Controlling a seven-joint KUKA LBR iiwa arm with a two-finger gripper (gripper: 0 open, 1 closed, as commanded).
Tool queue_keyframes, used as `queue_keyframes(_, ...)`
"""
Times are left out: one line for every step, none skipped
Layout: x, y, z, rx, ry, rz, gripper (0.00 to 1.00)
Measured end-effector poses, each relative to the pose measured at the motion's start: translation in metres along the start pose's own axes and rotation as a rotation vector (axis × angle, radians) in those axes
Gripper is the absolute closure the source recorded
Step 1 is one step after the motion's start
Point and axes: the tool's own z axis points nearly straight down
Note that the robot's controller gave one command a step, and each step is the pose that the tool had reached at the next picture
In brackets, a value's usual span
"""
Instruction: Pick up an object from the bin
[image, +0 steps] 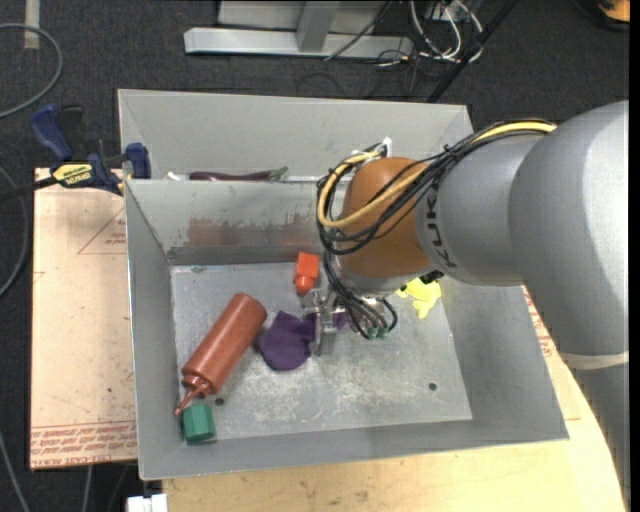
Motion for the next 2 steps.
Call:
queue_keyframes(0.000,0.000,0.000,0.000,0.000,0.000,1.00)
queue_keyframes(-0.003,-0.003,-0.140,0.000,-0.005,0.001,1.00)
